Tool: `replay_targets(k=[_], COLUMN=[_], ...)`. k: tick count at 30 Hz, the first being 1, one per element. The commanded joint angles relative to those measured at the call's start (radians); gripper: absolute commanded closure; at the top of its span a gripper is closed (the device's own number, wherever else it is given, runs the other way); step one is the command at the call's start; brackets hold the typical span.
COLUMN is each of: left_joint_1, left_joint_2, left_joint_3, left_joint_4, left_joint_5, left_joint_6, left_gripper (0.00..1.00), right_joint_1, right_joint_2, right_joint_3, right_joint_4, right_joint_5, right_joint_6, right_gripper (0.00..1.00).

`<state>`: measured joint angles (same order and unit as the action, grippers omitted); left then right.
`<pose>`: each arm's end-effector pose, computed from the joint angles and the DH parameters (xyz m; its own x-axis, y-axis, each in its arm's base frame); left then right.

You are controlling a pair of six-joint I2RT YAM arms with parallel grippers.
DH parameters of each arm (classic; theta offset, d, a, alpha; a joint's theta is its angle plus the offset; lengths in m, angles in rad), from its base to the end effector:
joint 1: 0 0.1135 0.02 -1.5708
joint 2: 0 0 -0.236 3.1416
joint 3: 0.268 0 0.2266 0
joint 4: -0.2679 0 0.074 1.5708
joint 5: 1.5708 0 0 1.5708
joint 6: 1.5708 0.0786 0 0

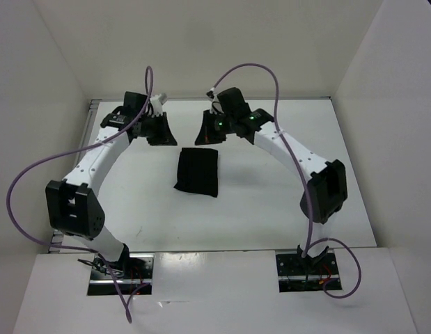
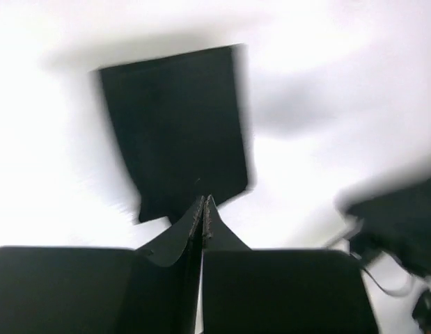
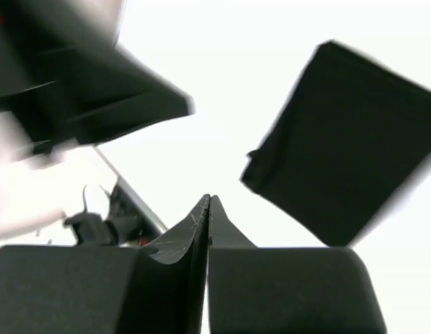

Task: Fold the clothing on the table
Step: Fold the skirt

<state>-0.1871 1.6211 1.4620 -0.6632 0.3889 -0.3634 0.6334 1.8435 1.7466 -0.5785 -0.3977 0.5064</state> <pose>0.3452 -0.0957 0.2663 -0.8242 -0.1787 -0.5374 0.1420 0.8534 -0.5016 0.3215 0.2738 0.2878 -0.8235 -0.0499 -0.5651 -0.4459 0.6729 0.5903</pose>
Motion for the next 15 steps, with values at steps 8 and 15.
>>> replay_targets(k=[8,15], left_joint_1=[-0.064,-0.064], left_joint_2=[0.143,0.286], left_joint_3=[-0.124,-0.184], left_joint_4=[0.178,0.205], left_joint_5=[0.504,0.461], left_joint_6=[0.024,0.046], left_gripper=[1.00,1.00], right_joint_1=[-0.055,-0.055], right_joint_2=[-0.130,-0.104], right_joint_3=[-0.141,-0.208], right_joint_4=[-0.023,0.006], right_joint_5=[0.336,0.249], right_joint_6=[0.052,0.073], right_gripper=[1.00,1.00])
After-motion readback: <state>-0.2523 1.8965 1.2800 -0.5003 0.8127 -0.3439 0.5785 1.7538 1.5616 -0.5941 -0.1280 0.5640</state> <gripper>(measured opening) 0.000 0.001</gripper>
